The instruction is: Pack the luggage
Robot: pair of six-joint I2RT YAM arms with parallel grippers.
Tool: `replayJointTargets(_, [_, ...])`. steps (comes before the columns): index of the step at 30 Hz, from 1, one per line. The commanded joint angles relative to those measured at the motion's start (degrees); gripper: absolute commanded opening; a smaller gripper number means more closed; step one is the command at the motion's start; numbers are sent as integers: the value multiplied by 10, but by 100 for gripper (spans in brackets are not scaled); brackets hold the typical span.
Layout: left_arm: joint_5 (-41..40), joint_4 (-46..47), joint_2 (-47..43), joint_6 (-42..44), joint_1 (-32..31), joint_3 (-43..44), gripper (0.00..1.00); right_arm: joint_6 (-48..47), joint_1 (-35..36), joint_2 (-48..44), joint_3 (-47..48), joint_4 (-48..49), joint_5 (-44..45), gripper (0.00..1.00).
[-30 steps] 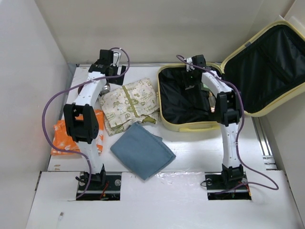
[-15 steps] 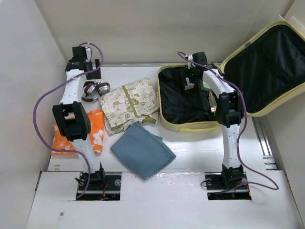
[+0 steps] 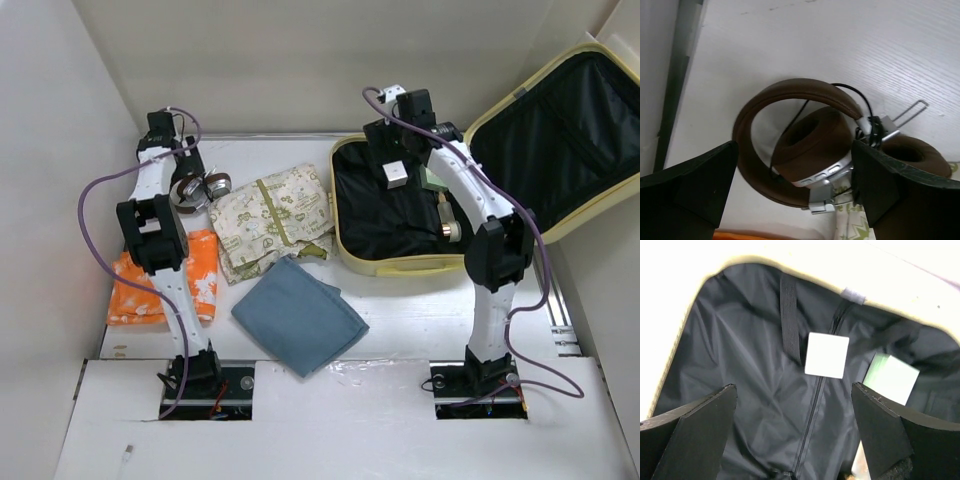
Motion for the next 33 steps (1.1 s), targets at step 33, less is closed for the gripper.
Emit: replayJointTargets(33, [28,78,-156,48,61,-100,99,-21,52,-69,-41,-92,34,97])
